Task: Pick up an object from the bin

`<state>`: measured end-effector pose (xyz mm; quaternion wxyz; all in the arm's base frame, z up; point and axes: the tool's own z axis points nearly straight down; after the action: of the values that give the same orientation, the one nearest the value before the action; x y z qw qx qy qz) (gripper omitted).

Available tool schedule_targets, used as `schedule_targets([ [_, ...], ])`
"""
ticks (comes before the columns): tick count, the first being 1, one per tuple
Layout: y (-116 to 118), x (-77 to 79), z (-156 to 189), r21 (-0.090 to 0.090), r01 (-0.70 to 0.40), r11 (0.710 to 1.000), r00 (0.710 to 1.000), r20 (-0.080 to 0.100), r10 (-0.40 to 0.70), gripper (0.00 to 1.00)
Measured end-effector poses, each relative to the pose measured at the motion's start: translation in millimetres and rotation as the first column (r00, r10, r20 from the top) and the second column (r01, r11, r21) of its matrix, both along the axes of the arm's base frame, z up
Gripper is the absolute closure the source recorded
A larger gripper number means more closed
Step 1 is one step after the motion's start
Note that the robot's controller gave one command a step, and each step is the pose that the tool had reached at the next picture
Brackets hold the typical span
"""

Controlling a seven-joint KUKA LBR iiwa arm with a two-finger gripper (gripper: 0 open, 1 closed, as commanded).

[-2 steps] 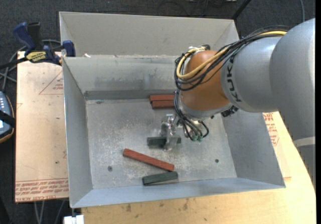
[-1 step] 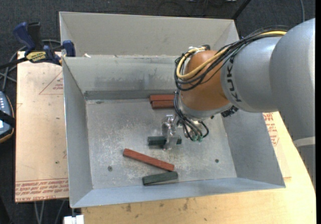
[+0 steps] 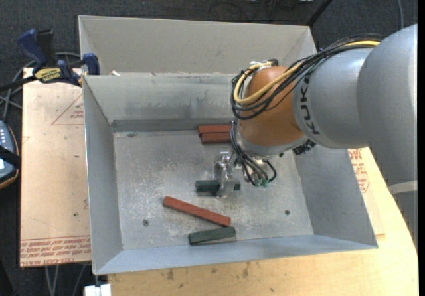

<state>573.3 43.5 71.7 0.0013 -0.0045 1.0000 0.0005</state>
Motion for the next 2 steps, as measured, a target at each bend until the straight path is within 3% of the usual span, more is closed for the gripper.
schedule_targets([
  [2,0.0,-3.6,24.7,-0.001,0.000,1.000,1.000,-0.012,0.000,1.00],
])
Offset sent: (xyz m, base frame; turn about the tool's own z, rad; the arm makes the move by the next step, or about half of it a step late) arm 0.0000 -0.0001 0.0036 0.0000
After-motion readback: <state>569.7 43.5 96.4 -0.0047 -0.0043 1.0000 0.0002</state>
